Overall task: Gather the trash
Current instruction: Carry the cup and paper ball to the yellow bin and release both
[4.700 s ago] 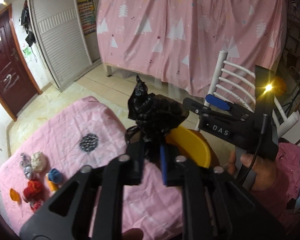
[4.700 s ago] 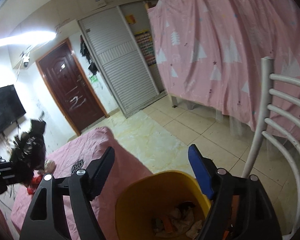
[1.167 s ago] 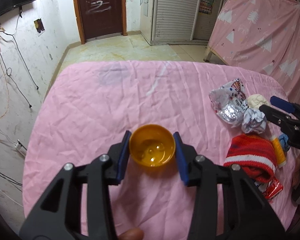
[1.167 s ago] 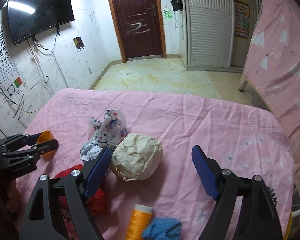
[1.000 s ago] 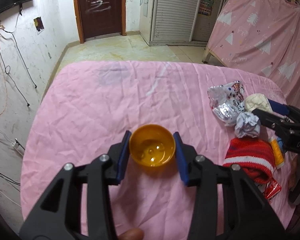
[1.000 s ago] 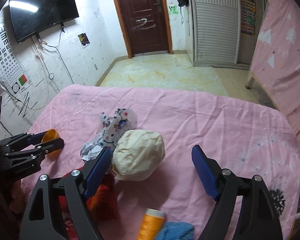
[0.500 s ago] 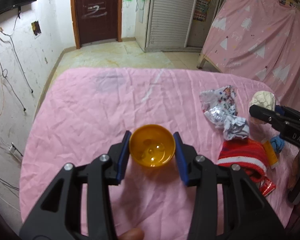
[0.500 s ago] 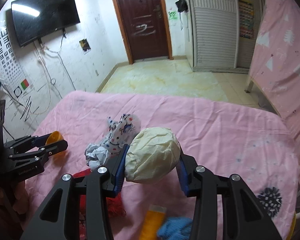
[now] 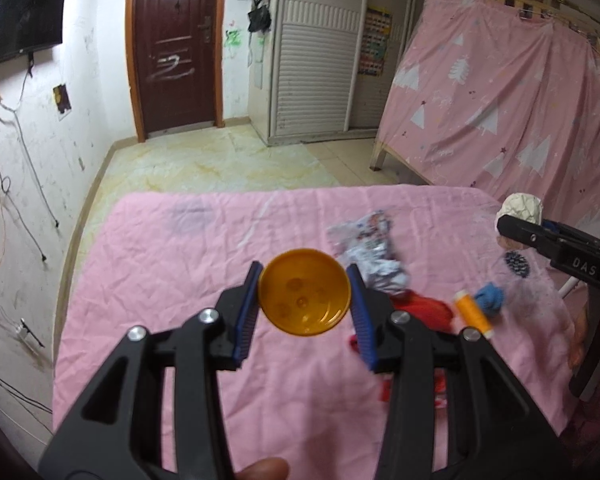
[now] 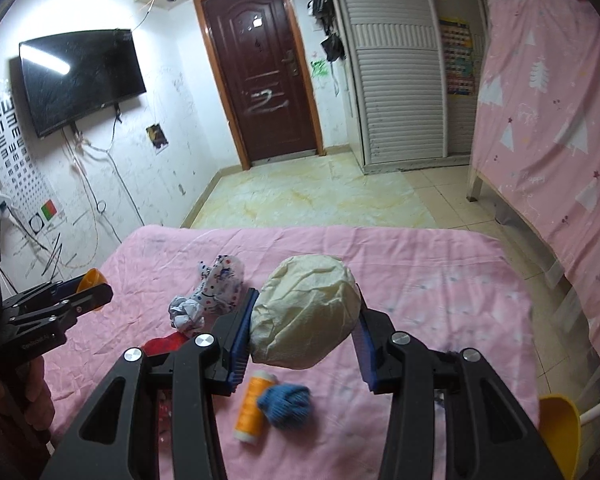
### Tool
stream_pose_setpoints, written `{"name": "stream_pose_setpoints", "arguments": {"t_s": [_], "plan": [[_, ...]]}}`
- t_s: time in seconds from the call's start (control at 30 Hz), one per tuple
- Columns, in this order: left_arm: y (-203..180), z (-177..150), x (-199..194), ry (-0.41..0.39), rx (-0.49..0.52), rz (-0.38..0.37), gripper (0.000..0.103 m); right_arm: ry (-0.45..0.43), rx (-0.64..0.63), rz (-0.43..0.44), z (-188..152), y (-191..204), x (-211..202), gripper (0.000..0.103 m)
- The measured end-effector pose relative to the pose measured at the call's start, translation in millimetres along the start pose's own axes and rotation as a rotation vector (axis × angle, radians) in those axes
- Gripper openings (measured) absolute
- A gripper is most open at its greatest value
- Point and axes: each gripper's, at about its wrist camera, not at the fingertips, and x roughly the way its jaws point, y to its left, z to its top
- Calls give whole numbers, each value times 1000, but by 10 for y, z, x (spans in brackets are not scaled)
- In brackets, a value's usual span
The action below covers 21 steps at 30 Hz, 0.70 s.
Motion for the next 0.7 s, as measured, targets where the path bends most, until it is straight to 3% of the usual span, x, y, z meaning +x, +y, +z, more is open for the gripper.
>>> {"name": "stream_pose_setpoints", "arguments": {"t_s": [0.3, 0.7], "plan": [[-612, 94, -228, -37, 85, -33, 40, -87, 80, -30, -147, -446, -524, 38], [-1563, 100, -310, -48, 217, -100, 40, -179, 233, -114, -603, -1337, -1217, 38]]}}
